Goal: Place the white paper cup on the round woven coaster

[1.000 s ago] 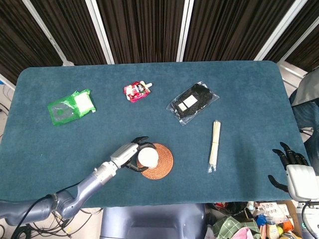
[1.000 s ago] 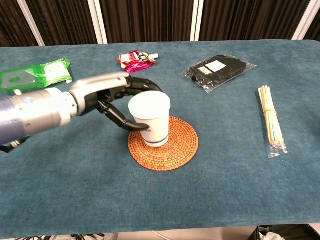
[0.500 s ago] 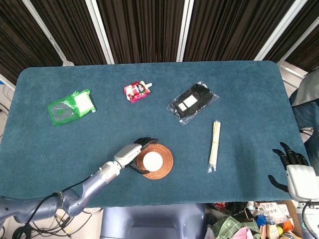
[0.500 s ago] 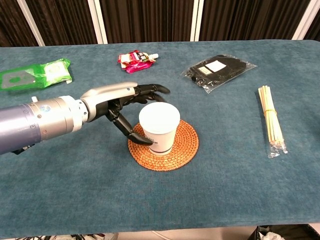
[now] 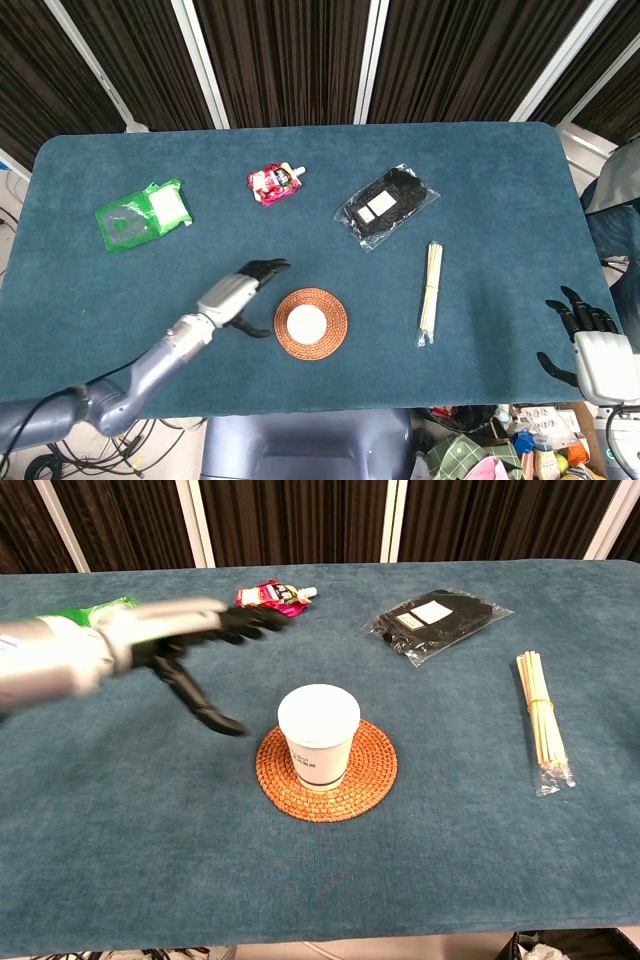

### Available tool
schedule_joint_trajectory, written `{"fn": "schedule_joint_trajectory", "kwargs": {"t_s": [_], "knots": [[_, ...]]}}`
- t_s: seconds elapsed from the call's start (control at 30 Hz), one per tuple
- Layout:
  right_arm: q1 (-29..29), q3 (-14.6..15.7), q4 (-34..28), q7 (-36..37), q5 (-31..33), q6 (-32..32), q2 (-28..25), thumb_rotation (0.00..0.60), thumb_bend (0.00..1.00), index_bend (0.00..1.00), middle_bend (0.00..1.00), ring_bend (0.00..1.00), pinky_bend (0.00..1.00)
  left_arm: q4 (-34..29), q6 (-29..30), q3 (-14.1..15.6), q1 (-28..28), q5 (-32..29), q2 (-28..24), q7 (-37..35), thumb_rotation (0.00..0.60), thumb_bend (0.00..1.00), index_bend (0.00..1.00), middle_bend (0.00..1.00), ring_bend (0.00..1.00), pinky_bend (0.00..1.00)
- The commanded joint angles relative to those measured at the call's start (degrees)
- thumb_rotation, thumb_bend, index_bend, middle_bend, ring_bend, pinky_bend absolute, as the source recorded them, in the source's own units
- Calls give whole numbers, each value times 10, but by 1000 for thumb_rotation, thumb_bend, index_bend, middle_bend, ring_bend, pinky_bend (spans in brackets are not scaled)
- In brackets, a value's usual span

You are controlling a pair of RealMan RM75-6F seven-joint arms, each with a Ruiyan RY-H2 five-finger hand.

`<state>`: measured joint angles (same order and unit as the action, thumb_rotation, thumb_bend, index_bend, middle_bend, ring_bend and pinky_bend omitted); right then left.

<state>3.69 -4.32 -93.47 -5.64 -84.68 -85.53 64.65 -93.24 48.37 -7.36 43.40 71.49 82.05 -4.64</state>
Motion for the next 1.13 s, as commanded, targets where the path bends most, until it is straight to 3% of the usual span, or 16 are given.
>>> {"fn": "schedule_joint_trajectory", "kwargs": {"t_s": [0.03,0.1,0.2,0.5,0.7,0.97,1.13], "knots": [[-1,1,0,-1,-1,-1,0,600,133,217,64,185,192,-164,74,24,-46,-115,-146,163,600,20,0,0,0,0],[-1,0,0,-1,0,-1,0,600,133,217,64,185,192,-215,110,34,-67,-125,-201,192,600,20,0,0,0,0],[0,0,-1,-1,0,-1,0,600,133,217,64,185,193,-245,157,49,-103,-89,-252,193,600,20,0,0,0,0],[0,-1,1,0,-8,-7,4,600,134,214,63,186,192,-225,272,121,-229,86,-351,92,600,21,0,2,0,0],[1,-1,4,3,-11,-9,6,600,133,213,63,185,192,-152,320,143,-287,136,-338,3,600,20,0,2,0,0],[2,-2,4,6,-14,-11,8,600,134,213,63,185,192,-33,370,135,-318,196,-287,-107,600,21,0,2,0,0],[2,-2,2,5,-14,-11,10,600,133,213,64,185,192,-12,374,125,-319,204,-276,-133,600,21,0,2,0,0]]}}
